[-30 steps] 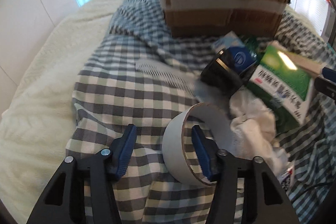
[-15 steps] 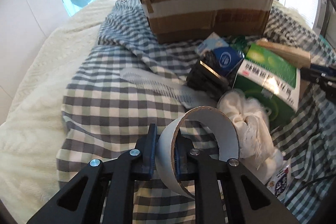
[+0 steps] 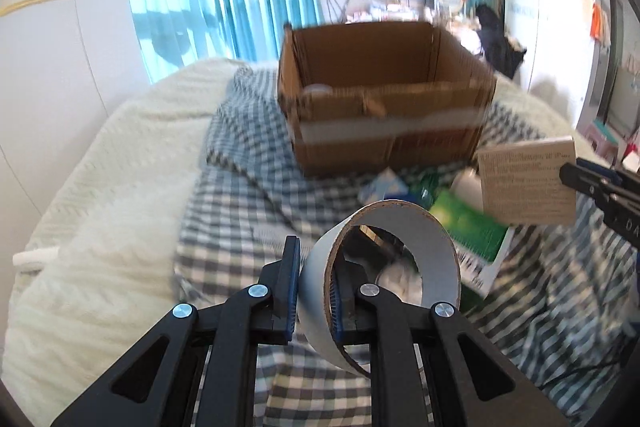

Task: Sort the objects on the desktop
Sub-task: 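Lift the tape roll toward the box while the right gripper regrasps the medicine box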

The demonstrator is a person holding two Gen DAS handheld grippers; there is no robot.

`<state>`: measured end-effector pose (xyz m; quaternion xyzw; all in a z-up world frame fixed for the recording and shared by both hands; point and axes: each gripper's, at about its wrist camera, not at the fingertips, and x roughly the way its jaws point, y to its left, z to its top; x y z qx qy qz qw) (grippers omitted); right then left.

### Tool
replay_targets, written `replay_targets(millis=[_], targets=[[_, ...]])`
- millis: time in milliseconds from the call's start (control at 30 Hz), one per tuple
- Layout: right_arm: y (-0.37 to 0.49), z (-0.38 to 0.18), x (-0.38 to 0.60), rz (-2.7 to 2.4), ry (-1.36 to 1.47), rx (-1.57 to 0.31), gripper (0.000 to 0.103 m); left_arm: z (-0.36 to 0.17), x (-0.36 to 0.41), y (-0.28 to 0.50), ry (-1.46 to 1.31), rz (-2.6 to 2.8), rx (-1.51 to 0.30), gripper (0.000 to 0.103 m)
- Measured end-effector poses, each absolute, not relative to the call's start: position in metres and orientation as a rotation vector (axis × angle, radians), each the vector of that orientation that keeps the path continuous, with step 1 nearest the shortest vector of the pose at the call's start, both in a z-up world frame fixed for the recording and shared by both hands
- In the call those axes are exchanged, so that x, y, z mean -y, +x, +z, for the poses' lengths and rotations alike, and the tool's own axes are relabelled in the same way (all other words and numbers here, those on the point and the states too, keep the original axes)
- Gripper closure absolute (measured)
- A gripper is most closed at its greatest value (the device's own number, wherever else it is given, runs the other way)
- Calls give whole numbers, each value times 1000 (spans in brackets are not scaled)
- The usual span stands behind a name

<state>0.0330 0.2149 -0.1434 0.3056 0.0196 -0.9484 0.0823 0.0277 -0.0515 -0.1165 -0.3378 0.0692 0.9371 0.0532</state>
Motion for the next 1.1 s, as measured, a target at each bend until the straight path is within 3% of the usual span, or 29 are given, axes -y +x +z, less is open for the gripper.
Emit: replay_targets(millis=[333,367,600,633,667,733,833,1100], targets=[[49,-92,-206,-2885,706,-70,75,-67,38,20,-852,2870,-164,90],[50,-90,-205,-2885,696,-74,102,-63,36,20,-838,2871,-161,90],[31,-107,-216,-2814,877,18,101,-44,31,17,-765,2866,-132,90],[27,-116,-219,-2789,937,36,93,-44,31,17,-759,2866,-133,90],[25,-125,-219,-2778,985,32,70,-43,31,17,-757,2867,-134,90],[26,-145,-215,-2751,1054,-14,41,-45,32,14,-772,2858,-127,90],[25,-169,-213,-2709,1191,-34,41,-49,33,12,-794,2852,-114,90],[48,-210,-233,-2498,1426,275,41,-60,35,7,-837,2836,-78,90]])
